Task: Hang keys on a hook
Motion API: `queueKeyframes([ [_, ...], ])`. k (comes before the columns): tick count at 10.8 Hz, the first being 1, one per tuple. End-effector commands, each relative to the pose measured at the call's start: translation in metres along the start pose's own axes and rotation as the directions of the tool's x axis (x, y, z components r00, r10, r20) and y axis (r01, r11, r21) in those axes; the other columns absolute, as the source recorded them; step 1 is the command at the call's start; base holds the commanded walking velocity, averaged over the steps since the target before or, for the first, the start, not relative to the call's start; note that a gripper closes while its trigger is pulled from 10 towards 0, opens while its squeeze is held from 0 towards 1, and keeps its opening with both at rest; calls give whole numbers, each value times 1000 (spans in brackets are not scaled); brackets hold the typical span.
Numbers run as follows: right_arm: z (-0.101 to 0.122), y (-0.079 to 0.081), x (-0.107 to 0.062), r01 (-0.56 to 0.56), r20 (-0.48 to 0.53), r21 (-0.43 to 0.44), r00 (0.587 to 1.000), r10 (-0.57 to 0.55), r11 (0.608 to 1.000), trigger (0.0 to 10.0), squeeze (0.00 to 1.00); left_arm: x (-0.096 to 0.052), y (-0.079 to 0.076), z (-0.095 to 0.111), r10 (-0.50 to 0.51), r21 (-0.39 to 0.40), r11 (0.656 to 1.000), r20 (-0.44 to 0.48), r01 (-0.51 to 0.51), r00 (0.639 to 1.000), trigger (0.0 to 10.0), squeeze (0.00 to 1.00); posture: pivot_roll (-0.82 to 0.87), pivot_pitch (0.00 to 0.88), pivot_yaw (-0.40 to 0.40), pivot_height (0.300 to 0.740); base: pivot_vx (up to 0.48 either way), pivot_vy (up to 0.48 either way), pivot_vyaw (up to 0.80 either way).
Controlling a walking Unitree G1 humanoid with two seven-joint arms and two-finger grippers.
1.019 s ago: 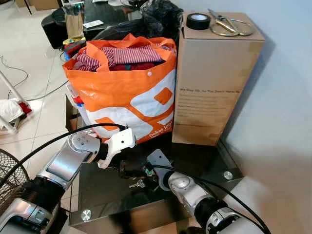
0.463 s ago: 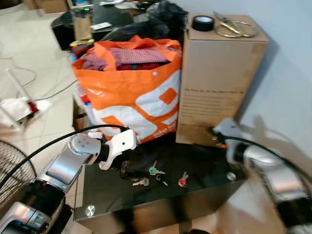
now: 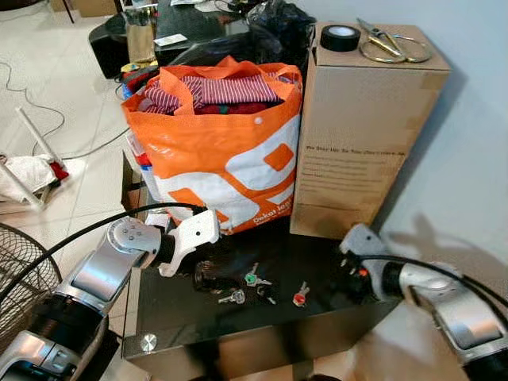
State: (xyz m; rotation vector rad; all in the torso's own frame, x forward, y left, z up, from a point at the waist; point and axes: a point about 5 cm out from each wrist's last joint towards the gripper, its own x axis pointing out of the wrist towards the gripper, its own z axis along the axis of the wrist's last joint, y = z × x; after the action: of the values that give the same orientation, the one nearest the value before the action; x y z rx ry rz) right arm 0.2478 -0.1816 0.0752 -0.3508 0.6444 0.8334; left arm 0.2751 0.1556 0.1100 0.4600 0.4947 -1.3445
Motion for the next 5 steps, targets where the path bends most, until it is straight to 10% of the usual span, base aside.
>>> queueKeyframes([
  [1, 4, 4, 3, -20, -22, -13, 1000, 20, 1000, 10000, 0, -4, 2, 2, -4, 5, 1000, -4, 4, 1000, 10000, 0, -161, 0, 69, 740, 0, 0, 0],
  [5, -6, 9, 22, -35, -122, 7, 992, 35, 999, 10000, 0, -2, 0, 0, -24, -6, 1000, -12, 24, 1000, 10000, 0, -157, 0, 69, 740, 0, 0, 0],
])
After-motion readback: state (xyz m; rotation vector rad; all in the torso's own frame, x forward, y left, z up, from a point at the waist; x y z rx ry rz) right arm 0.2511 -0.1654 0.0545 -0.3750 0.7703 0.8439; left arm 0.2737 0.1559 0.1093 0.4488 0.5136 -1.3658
